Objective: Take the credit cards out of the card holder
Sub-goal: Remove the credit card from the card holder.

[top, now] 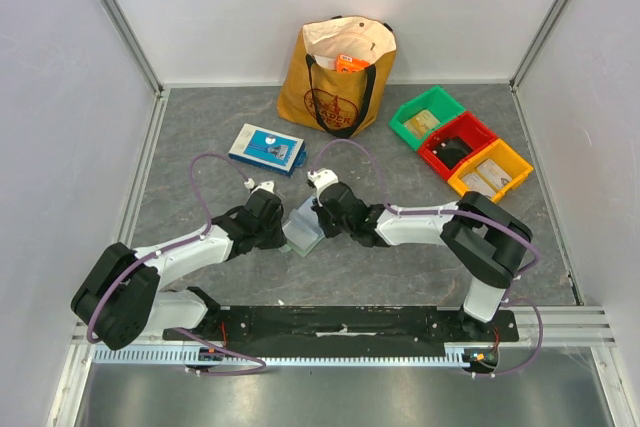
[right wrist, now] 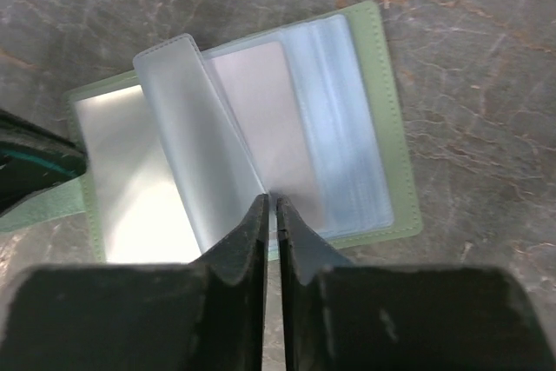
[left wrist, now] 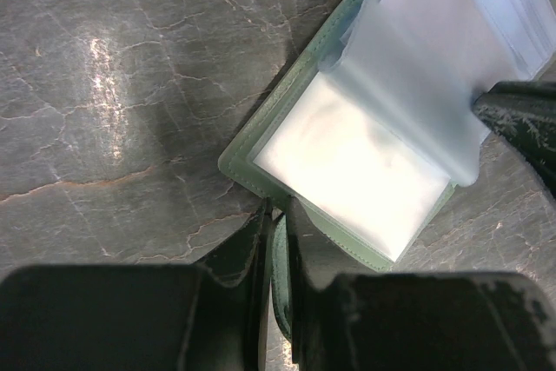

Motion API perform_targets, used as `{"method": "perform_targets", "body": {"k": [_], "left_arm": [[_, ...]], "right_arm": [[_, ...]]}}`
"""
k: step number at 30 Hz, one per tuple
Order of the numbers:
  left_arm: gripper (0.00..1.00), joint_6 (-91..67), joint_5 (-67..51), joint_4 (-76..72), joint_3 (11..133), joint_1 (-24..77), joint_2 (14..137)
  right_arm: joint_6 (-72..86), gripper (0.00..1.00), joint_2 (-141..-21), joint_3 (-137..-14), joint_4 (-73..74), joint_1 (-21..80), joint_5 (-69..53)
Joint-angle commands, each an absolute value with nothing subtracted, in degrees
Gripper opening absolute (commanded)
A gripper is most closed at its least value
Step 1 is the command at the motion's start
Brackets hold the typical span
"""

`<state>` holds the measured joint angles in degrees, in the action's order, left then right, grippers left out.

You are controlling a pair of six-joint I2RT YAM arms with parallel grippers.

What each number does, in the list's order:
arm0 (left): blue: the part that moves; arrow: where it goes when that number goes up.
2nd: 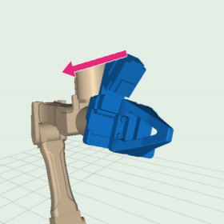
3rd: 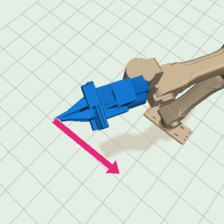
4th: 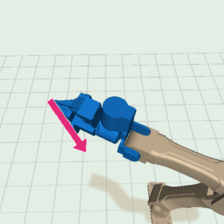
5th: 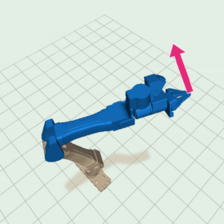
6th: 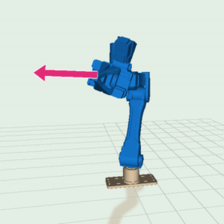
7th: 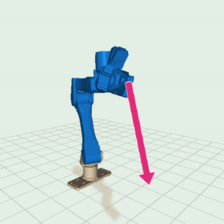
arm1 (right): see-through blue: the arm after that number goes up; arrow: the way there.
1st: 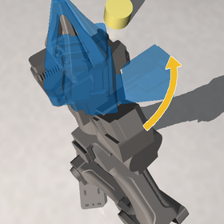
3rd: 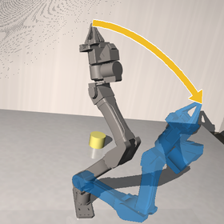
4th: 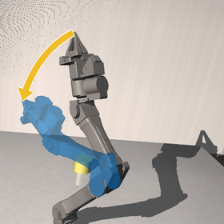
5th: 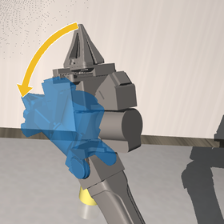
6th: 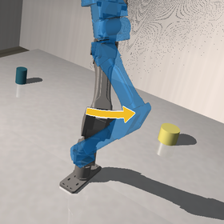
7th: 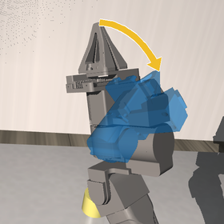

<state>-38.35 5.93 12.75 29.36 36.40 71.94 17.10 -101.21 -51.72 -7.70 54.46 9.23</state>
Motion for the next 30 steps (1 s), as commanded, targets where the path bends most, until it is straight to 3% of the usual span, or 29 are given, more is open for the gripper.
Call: {"method": "perform_targets", "body": {"k": [1, 4, 11, 18, 25, 30], "left_arm": [[0.16, -40.5, 5.2, 11.3, 28.6, 37.3, 71.8], [0.17, -40.9, 5.4, 11.3, 28.4, 37.3, 71.4], [0.2, -42.5, 6.9, 11.3, 27.4, 37.3, 68.6], [0.38, -46.2, 12.7, 15.8, 25.8, 37.3, 57.8], [0.55, -48.3, 17.5, 20.8, 26.6, 37.3, 45.7], [0.57, -47.4, 14.9, 20.7, 29.5, 37.3, 45.1]], "right_arm": [[17.8, 0.07, -100.6, -52.1, -8.4, 55.5, 5.0], [17.6, 0.0, -99.7, -52.3, -8.5, 55.5, 3.3], [15.4, 0.0, -99.0, -53.7, -8.8, 56.9, -6.0], [14.2, 0.02, -99.2, -55.6, -7.0, 60.1, -9.8], [10.6, 0.13, -96.4, -57.7, -1.0, 62.1, -11.1], [9.0, 0.3, -89.9, -57.1, 1.6, 60.9, -7.8]]}}
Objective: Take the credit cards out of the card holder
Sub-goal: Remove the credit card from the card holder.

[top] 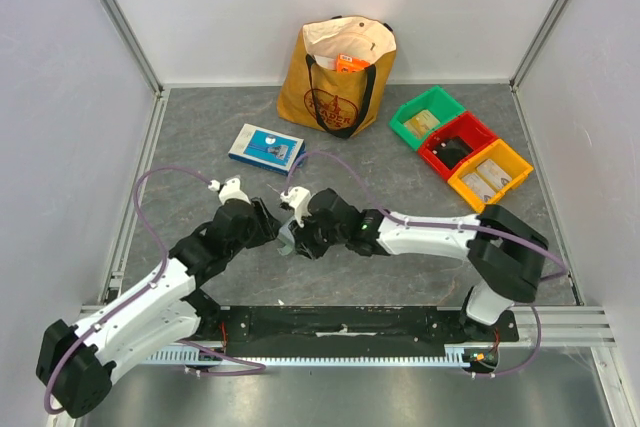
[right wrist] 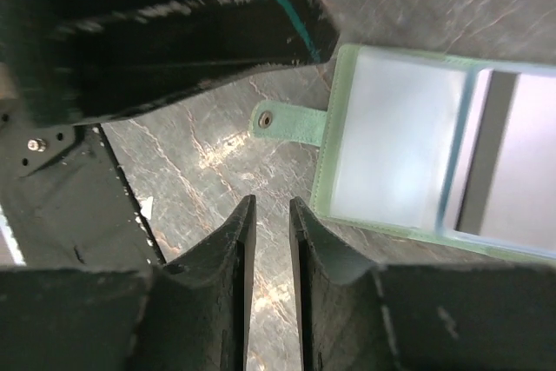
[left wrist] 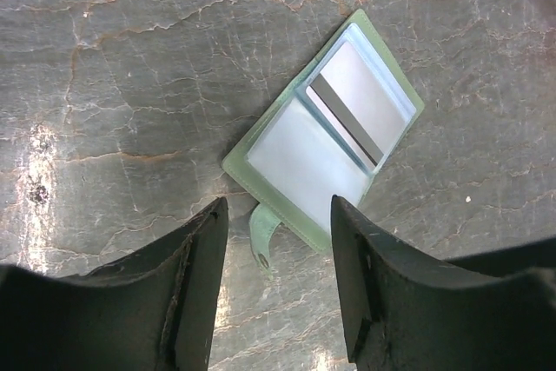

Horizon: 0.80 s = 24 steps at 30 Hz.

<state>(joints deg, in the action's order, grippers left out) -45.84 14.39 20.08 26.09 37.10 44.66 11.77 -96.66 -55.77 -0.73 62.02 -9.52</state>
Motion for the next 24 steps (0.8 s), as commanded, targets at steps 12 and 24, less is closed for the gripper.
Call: {"method": "perform_targets", "body": {"k": [12, 24], "left_arm": [[0.55, -52.9, 4.5, 4.6, 30.9, 37.3, 60.5], [0.53, -60.3, 1.8, -9.1, 26.8, 37.3, 72.5]], "right_arm": [[10.4, 0.25, -94.2, -57.3, -2.7, 44.3, -10.8], [11.7, 0.2, -103.4, -56.0, -7.6, 43.0, -12.7]]}}
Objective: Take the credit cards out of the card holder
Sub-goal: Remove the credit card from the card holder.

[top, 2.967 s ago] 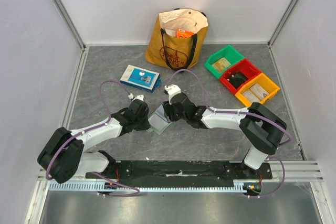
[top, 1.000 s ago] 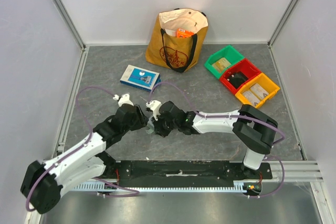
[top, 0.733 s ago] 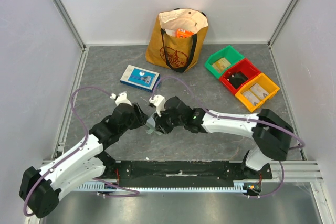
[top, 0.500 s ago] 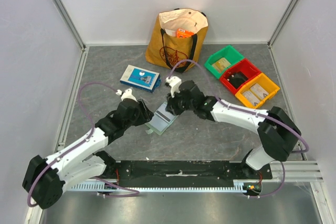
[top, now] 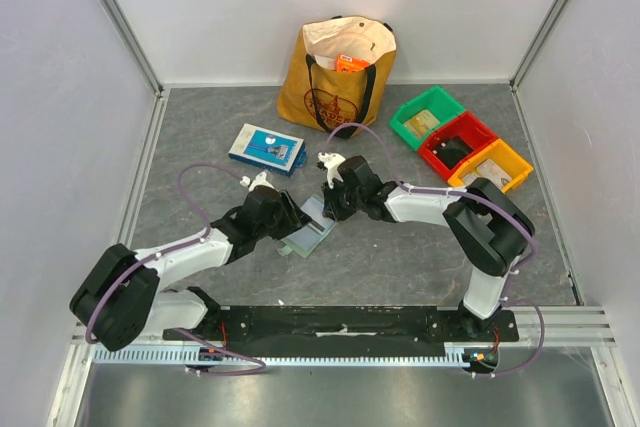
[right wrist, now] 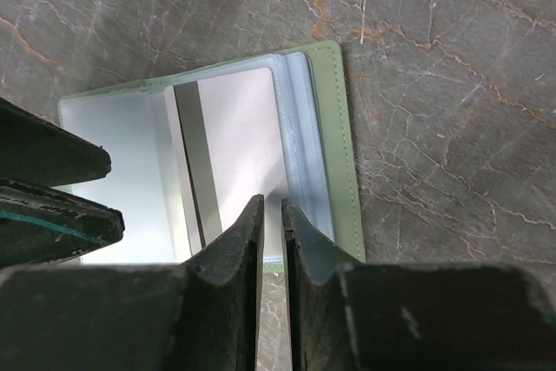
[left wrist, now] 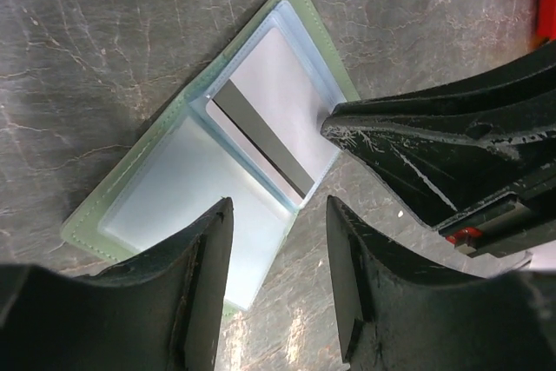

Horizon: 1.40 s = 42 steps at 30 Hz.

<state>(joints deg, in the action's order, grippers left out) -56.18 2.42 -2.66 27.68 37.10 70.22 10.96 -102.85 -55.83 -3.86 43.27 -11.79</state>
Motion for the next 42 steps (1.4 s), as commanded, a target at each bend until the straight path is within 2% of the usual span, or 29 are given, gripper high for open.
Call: {"method": "perform_targets", "body": {"k": [1, 17, 31, 38, 42], "left_arm": [[0.53, -60.9, 1.7, -9.9, 26.4, 37.4, 73.3], [0.47, -67.8, -1.8, -22.5, 23.6, 37.3, 84.1], [0.29, -69.7, -2.9, -32.6, 17.8, 37.3, 83.1], [0.08, -69.7, -3.4, -35.5, 16.5, 37.3, 82.4], [0.02, -70.2, -3.4, -35.7, 15.3, 37.4, 81.1]], "right_arm": [[12.1, 0.19, -103.4, -55.4, -7.7, 43.0, -12.7], [18.9, 0.18, -102.7, -48.6, -8.7, 43.0, -12.0], [19.2, 0.18, -103.7, -49.0, -8.8, 43.0, -11.7], [19.3, 0.17, -103.7, -49.0, -8.6, 43.0, -11.3], [19.3, 0.17, -103.8, -49.1, -8.4, 43.0, -10.8]]}}
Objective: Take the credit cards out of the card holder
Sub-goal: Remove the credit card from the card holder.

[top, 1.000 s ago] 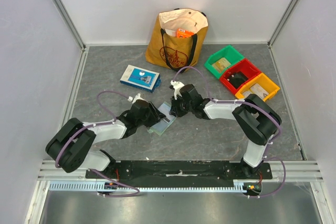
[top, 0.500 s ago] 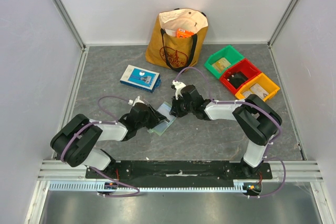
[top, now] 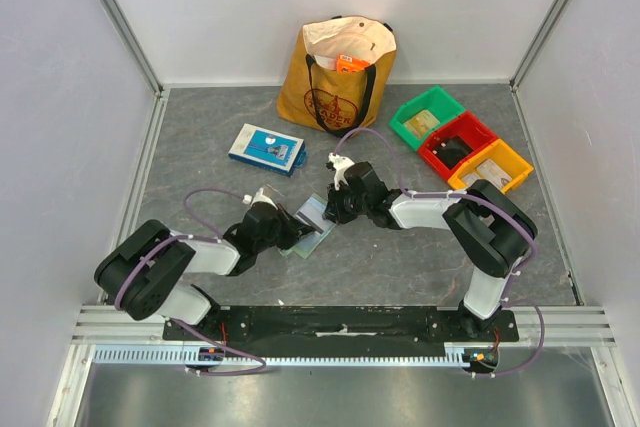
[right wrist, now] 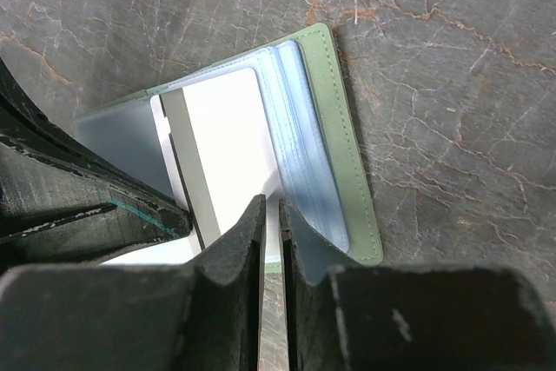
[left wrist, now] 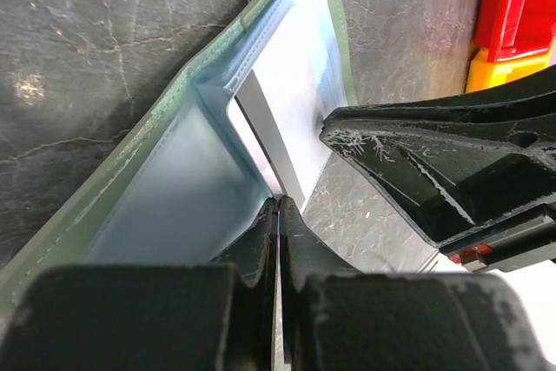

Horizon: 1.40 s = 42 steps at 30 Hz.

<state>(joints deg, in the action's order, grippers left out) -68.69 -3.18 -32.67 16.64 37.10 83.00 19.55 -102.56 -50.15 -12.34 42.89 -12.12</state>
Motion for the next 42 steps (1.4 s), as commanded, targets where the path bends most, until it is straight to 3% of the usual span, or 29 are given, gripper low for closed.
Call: {"method": "perform_targets", "body": {"k": [1, 13, 19, 25, 32, 38, 42], "left_arm": [[0.02, -70.6, -3.4, -35.7, 14.9, 37.3, 80.9], [0.03, -73.9, -4.2, -32.9, 11.0, 37.4, 76.1], [0.34, -74.3, -1.9, -32.3, 11.5, 37.2, 76.5], [0.37, -76.7, -0.2, -33.0, 11.8, 37.2, 78.9], [0.35, -79.9, 3.6, -36.4, 10.8, 37.2, 81.0], [0.09, -81.3, 4.1, -36.8, 8.7, 37.3, 78.8], [0.02, -81.7, 4.4, -34.1, 6.4, 37.2, 73.8]], "right_arm": [[19.5, 0.17, -103.8, -49.1, -8.4, 43.0, -10.5], [19.5, 0.17, -104.2, -49.7, -7.4, 43.0, -9.1], [19.4, 0.17, -104.3, -49.7, -7.3, 43.0, -9.5], [19.2, 0.17, -104.2, -49.6, -7.3, 43.0, -9.8], [19.2, 0.16, -104.2, -49.4, -7.3, 43.0, -9.9], [19.2, 0.15, -104.1, -49.3, -7.4, 43.0, -9.5], [19.6, 0.15, -104.7, -49.7, -7.4, 43.0, -9.8]]}}
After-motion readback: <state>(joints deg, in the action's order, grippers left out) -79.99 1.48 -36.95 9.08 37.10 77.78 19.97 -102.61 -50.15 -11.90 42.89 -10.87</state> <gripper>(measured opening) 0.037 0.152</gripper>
